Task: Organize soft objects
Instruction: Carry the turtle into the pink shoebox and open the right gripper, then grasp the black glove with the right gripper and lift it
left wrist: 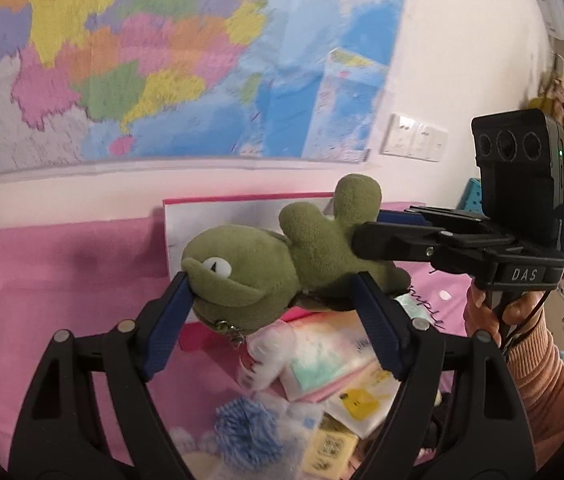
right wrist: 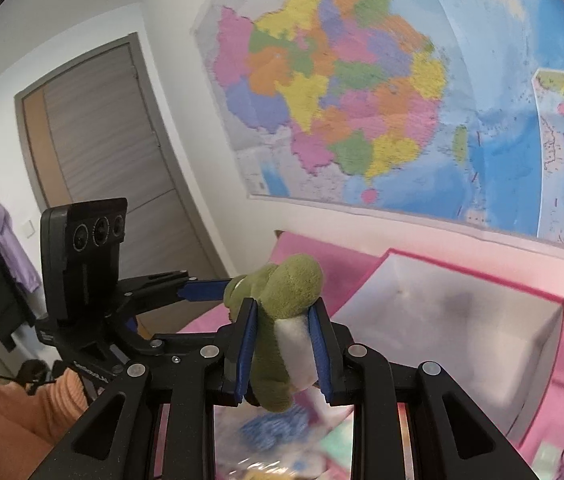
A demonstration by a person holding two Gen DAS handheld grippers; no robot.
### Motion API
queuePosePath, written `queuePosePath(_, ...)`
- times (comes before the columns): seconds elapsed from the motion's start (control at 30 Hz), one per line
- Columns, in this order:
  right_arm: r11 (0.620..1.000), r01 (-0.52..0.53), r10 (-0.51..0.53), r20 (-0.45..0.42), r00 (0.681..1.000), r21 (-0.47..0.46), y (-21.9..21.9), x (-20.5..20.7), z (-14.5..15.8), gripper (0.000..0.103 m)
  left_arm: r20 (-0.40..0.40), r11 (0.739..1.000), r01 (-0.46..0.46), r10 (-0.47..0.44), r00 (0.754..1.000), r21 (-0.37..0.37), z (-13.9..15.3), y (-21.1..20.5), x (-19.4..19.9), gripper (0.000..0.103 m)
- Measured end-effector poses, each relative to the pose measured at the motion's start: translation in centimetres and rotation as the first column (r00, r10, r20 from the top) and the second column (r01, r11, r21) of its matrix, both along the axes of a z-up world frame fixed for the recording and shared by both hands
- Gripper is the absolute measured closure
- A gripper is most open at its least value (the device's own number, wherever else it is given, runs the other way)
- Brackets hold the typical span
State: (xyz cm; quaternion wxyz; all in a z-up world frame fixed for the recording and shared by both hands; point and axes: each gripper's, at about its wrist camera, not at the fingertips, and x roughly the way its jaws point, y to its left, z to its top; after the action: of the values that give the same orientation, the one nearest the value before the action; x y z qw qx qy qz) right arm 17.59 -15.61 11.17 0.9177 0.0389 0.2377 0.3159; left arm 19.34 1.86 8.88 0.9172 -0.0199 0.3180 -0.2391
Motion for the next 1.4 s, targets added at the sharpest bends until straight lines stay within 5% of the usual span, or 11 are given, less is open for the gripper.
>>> queuePosePath(0.33,1.0,0.01,-0.007,-0.131,0.991,0.016,-2.2,8.1,-3.7,0.077,-0.143,0.999,-0.032,0.031,0.989,-0.007,-4.6,-0.1,5.9,0.022)
queuePosePath(0.57,0.998,0.053,-0.056,-0.188,0.98,-0.023,-2.2,11.1,-6.6,0.074,-0.137,0.997,-0.063,0.069,0.988,0.046,-5.4,-1.0,6.5,0.022)
queuePosePath(0.63,0.994,0.107,-0.11,-0.212,0.971,-0.028,-2.4,11.9,-7.2,0.061,-0.122,0.994,-0.092,0.099,0.988,0.058,-5.3,-0.7,6.2,0.022)
queuePosePath(0.73,0.984,0.174,-0.175,-0.234,0.956,-0.027,-3.3,12.1,-7.3,0.06,-0.104,0.992,-0.111,0.116,0.988,0.051,-4.8,0.0,5.5,0.022)
queuePosePath(1.0,0.983,0.183,-0.18,-0.227,0.957,-0.009,-5.1,6.6,-5.0,0.049,-0.026,0.995,-0.099,0.099,0.995,0.02,-2.3,0.4,1.2,0.022)
queuePosePath(1.4,0.995,0.075,-0.063,-0.17,0.983,0.065,-4.4,-6.1,-1.9,0.033,0.002,0.992,0.119,-0.119,0.993,0.033,-2.5,-2.9,-7.4,0.021)
